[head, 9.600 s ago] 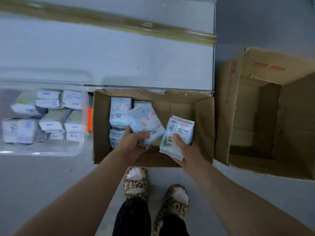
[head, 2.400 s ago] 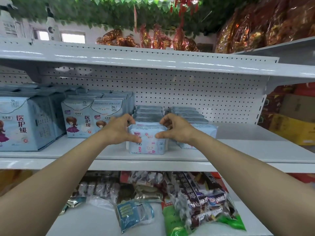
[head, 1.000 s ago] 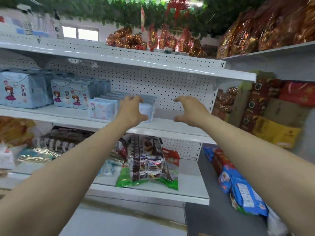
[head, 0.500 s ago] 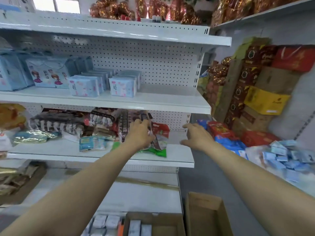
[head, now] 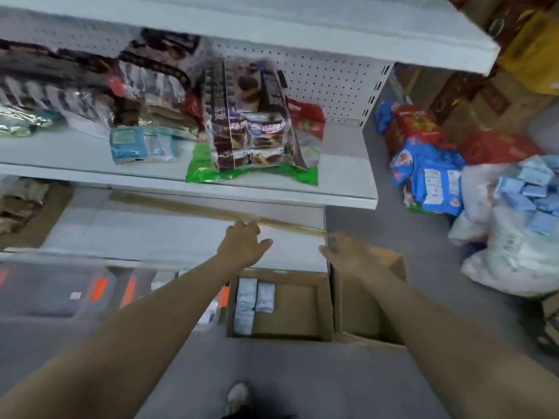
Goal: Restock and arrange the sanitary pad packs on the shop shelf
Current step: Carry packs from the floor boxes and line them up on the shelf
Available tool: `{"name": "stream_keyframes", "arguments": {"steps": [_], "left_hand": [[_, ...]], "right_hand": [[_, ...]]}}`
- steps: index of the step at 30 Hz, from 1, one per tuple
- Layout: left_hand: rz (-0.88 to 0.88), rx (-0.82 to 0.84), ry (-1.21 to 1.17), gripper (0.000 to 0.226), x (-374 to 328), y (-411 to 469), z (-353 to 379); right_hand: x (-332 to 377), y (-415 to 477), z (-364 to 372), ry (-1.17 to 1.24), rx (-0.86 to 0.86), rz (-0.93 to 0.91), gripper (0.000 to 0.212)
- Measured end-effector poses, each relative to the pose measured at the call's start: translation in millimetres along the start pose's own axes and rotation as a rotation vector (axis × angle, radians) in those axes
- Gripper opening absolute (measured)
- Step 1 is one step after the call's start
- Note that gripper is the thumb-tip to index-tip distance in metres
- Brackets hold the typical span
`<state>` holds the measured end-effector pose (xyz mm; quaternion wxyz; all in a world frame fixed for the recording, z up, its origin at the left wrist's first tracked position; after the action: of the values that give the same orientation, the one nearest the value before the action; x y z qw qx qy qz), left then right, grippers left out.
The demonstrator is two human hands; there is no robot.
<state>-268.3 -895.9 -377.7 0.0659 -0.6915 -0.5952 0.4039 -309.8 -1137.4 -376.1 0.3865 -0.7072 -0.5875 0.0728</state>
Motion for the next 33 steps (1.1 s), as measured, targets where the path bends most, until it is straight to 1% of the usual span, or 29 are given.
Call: {"name": "stream_keyframes", "arguments": {"steps": [2, 6, 9, 12, 15, 19, 22, 24, 26, 28, 29, 30, 32, 33], "left_hand": [[-0.068, 0.063, -0.032, 0.053, 34.5, 23.6, 30.6], [-0.170, 0.180, -0.068, 0.045, 102.2, 74.0, 106.6], [-0.265, 0.209, -0.164, 0.053, 156.8, 108.4, 173.6], [-0.337, 0.261, -0.253, 0.048, 204.3, 139.1, 248.5], [-0.393, 0.296, -0.340, 0.048, 248.4, 172.1, 319.3], [-0.474, 0.275, -0.450, 0.052, 296.2, 217.6, 390.9], [-0.589, 0.239, -0.560, 0.059, 321.1, 248.3, 426.6], [-0.651, 0.222, -0.612, 0.067, 330.6, 266.0, 444.0], [-0.670, 0.195, -0.618, 0.078, 340.1, 284.5, 461.4], [-0.674, 0.168, -0.616, 0.095, 348.1, 301.0, 478.5], [-0.681, 0.158, -0.619, 0.104, 350.6, 308.1, 486.2], [-0.694, 0.152, -0.625, 0.112, 352.0, 314.4, 492.9], [-0.731, 0.138, -0.641, 0.120, 351.6, 325.2, 503.3], [-0.747, 0.132, -0.641, 0.123, 350.5, 329.6, 507.1]], "right_hand": [[-9.0, 26.0, 38.7, 0.037, 0.083, 0.018, 0.047], [-32.9, 81.3, 113.8, 0.110, 0.231, 0.057, 0.058], [-57.1, 127.7, 173.0, 0.176, 0.318, 0.105, 0.058], [-87.0, 177.3, 239.2, 0.219, 0.390, 0.164, 0.056], [-111.5, 226.7, 300.1, 0.258, 0.446, 0.202, 0.050], [-145.9, 294.9, 379.6, 0.356, 0.492, 0.286, 0.049], [-170.1, 344.4, 430.4, 0.481, 0.502, 0.386, 0.056], [-181.3, 373.8, 456.2, 0.612, 0.485, 0.411, 0.061], [-190.5, 401.3, 475.8, 0.748, 0.461, 0.401, 0.054], [-200.9, 427.8, 496.7, 0.797, 0.450, 0.405, 0.044], [-202.7, 439.6, 504.8, 0.819, 0.444, 0.402, 0.046], [-205.4, 451.3, 513.9, 0.845, 0.447, 0.395, 0.055], [-210.5, 470.6, 532.3, 0.911, 0.467, 0.394, 0.083], [-212.8, 478.7, 539.7, 0.942, 0.475, 0.394, 0.089]]}}
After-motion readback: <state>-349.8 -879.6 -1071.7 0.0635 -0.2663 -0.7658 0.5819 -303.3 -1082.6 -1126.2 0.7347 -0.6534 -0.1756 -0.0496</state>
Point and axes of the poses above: each hand's wrist, its own y-axis towards the middle knuckle, its own z-axis out of the palm, x = y × z, the point moved 8 cm from there along y, towards the middle knuckle, and after that the axes turned 14 degrees about x, right-handed, at the moved point
